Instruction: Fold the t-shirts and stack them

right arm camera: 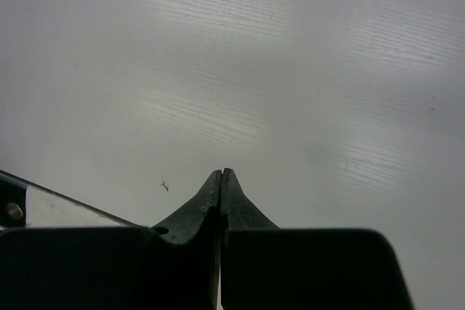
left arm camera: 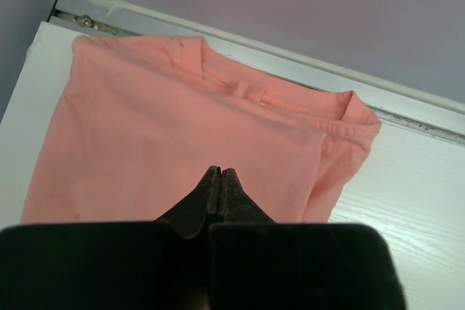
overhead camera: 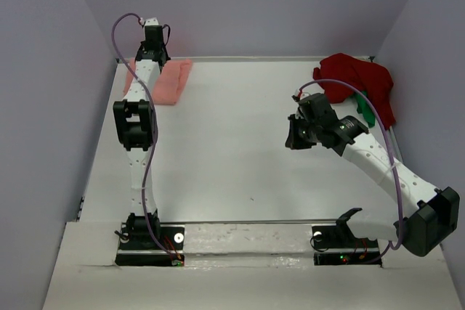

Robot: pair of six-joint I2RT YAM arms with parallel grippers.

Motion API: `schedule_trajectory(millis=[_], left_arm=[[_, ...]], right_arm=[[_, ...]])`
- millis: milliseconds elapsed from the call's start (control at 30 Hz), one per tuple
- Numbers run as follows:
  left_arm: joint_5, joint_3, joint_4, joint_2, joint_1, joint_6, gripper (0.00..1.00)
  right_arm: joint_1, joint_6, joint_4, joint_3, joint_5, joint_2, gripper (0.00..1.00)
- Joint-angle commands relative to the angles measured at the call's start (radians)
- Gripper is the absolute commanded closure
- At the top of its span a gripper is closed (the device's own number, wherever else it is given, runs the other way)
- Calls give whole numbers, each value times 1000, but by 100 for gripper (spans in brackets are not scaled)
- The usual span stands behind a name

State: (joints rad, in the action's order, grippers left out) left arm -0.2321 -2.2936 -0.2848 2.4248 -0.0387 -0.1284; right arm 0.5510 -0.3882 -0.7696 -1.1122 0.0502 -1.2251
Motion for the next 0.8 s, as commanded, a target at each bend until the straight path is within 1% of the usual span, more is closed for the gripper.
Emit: schedule_trajectory(millis=[0,100,167,200,300,333,433,567,600,633,700,767], left_arm=[[121,-76,-66,45,20,-30,100],[193,-73,-59,54,30,-16,100],[212,-64,-59,54,31,-16,100],[256,-57,-48,51,31,-22,100],[327,-9,-22,37,31,-49,100],[326,15,-14,34,31,-68,100],[320,19,-28,43,31,-83,100],[274,-39,-106,98,31,-94,100],[264,-44,-116,103,31,-96,100],[258,-47,-122,106,57,-99,100],[243,-53,-132,120,59,-108,100],[183,-88,-166,137,60,-112,100]], right_arm=[[6,9,35,-12,-18,13,100],[6,8,32,-17,-13,7,100],[6,6,30,-20,-15,6,100],[6,5,30,-21,-15,4,100],[6,3,29,-24,-15,6,100],[6,3,27,-23,-18,7,100],[6,0,26,-17,-21,9,100],[6,-3,24,-12,-24,18,100],[6,-3,24,-12,-23,19,100],[6,-3,24,-12,-24,22,100],[6,-3,24,-14,-26,21,100],[6,-3,21,-14,-26,19,100]])
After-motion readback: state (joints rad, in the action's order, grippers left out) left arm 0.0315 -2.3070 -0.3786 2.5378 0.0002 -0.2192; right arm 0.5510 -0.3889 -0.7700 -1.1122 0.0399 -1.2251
